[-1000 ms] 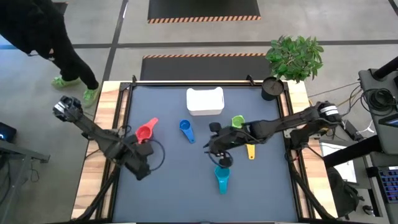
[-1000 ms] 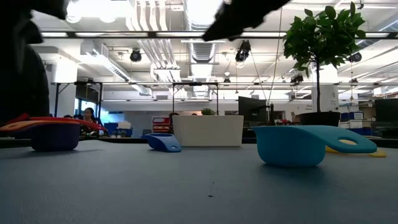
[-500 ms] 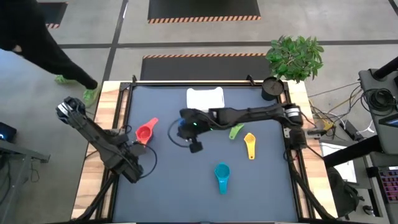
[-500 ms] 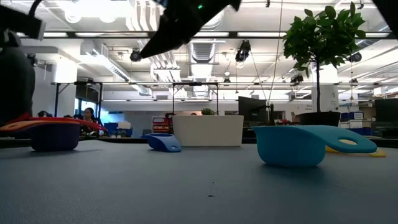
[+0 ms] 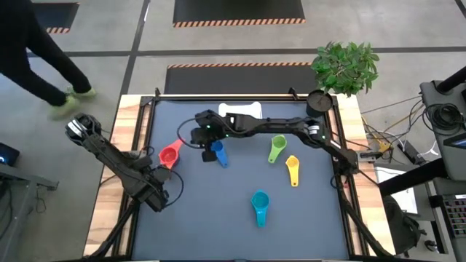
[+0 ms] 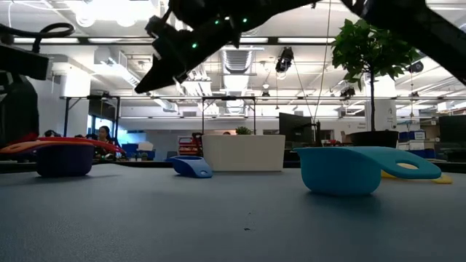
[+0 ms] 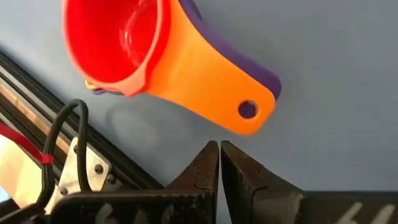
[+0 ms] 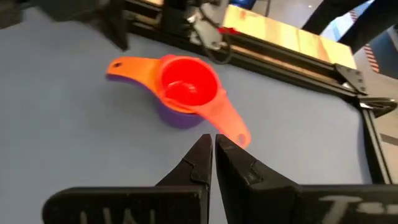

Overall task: Nest measuring cups in basket
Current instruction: Stack the red measuring cup on top of the orange measuring cup

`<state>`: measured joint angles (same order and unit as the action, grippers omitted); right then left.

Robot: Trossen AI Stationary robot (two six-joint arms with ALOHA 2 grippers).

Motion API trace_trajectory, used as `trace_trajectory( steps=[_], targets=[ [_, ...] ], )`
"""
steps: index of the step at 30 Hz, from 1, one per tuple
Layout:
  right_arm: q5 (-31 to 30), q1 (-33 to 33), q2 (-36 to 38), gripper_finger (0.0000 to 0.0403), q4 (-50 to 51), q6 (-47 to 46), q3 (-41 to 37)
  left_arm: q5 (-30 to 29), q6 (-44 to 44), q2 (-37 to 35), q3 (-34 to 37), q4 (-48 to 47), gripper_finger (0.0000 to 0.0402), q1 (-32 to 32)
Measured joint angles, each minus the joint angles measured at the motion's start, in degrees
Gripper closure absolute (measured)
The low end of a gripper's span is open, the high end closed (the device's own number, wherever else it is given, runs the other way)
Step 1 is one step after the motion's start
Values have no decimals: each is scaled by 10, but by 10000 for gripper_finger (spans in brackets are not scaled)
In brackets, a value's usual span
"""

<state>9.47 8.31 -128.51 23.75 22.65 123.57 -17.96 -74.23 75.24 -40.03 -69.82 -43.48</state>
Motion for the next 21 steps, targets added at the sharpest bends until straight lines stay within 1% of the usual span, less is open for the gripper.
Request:
trace_trajectory(
  steps=[5,10,16,21],
  targets=[
    [0,16,-45,394,-4,14,52,-25,0,-1,2,2,402,0],
    [0,25,-86,394,-5,21,97,-32,0,-1,4,2,402,0],
    [0,28,-108,394,-51,22,103,-51,17,-1,5,3,402,0],
    [0,25,-121,394,-93,11,103,-51,34,-1,5,3,402,-1]
  ],
)
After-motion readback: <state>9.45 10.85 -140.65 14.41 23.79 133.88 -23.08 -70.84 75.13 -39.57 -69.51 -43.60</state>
